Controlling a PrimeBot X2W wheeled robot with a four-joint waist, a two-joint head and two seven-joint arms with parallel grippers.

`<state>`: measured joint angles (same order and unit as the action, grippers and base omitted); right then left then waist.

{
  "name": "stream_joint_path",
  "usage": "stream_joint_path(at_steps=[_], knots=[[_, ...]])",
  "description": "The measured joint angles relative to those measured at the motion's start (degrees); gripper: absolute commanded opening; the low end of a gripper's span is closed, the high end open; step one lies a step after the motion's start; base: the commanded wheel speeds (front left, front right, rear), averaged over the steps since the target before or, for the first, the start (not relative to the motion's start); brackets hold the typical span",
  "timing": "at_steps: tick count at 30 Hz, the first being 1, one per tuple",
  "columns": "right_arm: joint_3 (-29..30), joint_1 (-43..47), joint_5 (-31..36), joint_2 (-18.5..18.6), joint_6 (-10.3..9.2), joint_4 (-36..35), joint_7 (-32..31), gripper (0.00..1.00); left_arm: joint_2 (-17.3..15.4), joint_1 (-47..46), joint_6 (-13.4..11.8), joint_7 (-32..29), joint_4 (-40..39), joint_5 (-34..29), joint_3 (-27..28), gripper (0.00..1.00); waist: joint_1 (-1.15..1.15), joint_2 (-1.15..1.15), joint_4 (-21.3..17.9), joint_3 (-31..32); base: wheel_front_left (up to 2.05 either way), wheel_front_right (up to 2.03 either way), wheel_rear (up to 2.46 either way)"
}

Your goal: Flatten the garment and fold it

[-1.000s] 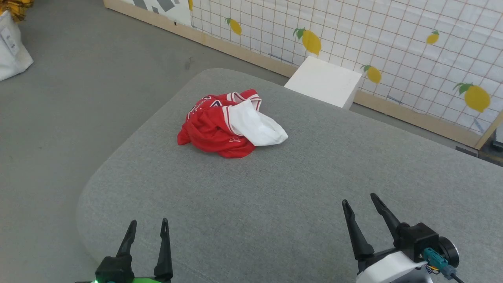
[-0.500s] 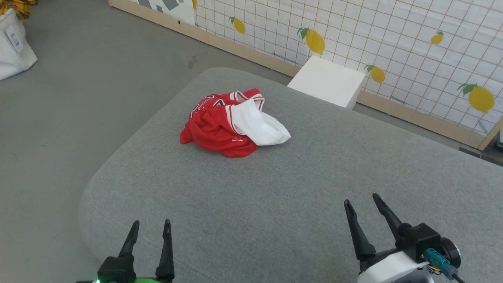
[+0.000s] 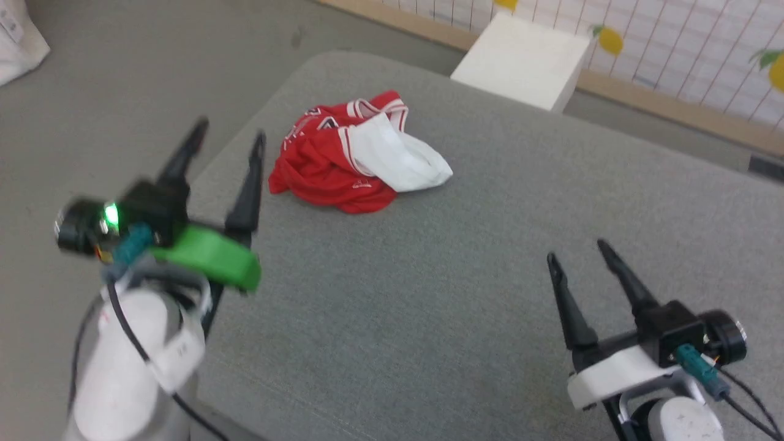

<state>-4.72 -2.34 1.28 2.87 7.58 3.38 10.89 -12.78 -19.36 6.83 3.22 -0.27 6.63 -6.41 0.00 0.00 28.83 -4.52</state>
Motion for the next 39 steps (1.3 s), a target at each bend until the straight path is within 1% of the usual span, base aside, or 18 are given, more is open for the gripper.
stream_joint_path(at_steps=[4,6,10,11,13,14,17,21,26,30,33,34,35,36,39], knots=[[-0.22,-1.68,2.6,-0.01,0.0,-5.09,-2.74,1.0,-1.41,-9.19,0.21,-4.86,0.6,3.66,-0.83,1.0,0.0,0.0,-0.76,-4.32,0.0,0.0,0.0],[-0.48,-2.37,3.57,0.05,0.0,-7.2,-3.97,1.0,-2.83,-13.49,0.26,-6.91,2.0,4.38,-1.85,1.0,0.0,0.0,-1.19,-6.49,0.0,0.0,0.0],[-0.82,-3.91,4.28,1.04,0.0,-11.63,-5.75,1.0,-5.86,-20.82,0.38,-11.73,6.19,7.5,-4.25,1.0,0.0,0.0,-2.3,-11.13,0.0,0.0,0.0],[-0.81,-4.28,4.28,1.52,0.0,-12.72,-6.22,1.0,-7.05,-22.43,0.45,-13.24,7.87,8.6,-5.5,1.0,0.0,0.0,-2.71,-12.53,0.0,0.0,0.0],[-0.94,-4.7,4.25,1.94,0.0,-13.94,-6.87,1.0,-8.22,-24.2,0.51,-14.88,10.53,10.61,-6.23,1.0,0.01,0.0,-3.44,-14.53,0.0,0.0,0.0],[-1.08,-4.83,4.21,2.04,0.0,-14.51,-7.02,1.0,-9.21,-24.93,0.51,-16.0,11.91,11.32,-6.88,1.0,0.01,0.0,-3.93,-15.56,0.0,0.0,0.0],[-1.77,-5.09,4.08,2.11,0.0,-16.02,-7.61,1.0,-10.72,-26.55,0.52,-18.6,15.4,14.1,-7.04,1.0,0.01,0.0,-5.52,-18.09,0.0,0.0,0.0],[-1.48,-6.19,3.99,2.34,0.0,-17.49,-8.05,1.0,-13.04,-27.77,0.53,-23.13,18.89,16.01,-7.79,1.0,0.01,0.0,-8.2,-20.91,0.0,0.0,0.0],[-0.3,-6.84,3.69,2.7,0.0,-18.9,-8.36,1.0,-16.77,-28.59,0.53,-25.54,20.34,16.24,-9.43,1.0,0.01,0.0,-11.04,-24.51,0.0,0.0,0.0],[0.58,-6.84,3.67,3.54,0.0,-19.95,-8.38,1.0,-19.51,-28.64,0.53,-29.76,21.86,16.55,-12.52,1.0,0.01,0.0,-12.83,-27.44,0.0,0.0,0.0],[0.89,-6.84,3.45,3.74,0.0,-20.67,-8.46,1.0,-20.73,-28.62,0.53,-31.47,23.84,16.84,-13.06,1.0,0.01,0.0,-13.83,-29.37,0.0,0.0,0.0],[0.94,-6.84,3.3,3.76,0.0,-20.78,-8.47,1.0,-20.83,-28.61,0.53,-32.11,24.51,17.2,-13.11,0.87,0.01,0.0,-14.13,-29.97,0.0,0.0,0.0],[0.99,-6.84,3.16,3.76,0.0,-20.8,-8.62,1.0,-20.84,-28.59,0.53,-32.51,25.15,17.61,-13.06,0.24,0.01,0.0,-14.4,-30.51,0.0,0.0,0.0],[0.99,-6.84,3.14,3.76,0.0,-20.8,-8.64,1.0,-20.83,-28.56,0.53,-32.56,25.6,17.9,-12.96,0.0,0.01,0.0,-14.59,-30.88,0.0,0.0,0.0],[0.91,-6.96,2.7,3.76,0.0,-20.7,-8.88,1.0,-20.83,-28.49,0.53,-31.52,26.36,18.76,-12.93,0.0,0.01,0.0,-15.17,-31.53,0.0,0.0,0.0]])
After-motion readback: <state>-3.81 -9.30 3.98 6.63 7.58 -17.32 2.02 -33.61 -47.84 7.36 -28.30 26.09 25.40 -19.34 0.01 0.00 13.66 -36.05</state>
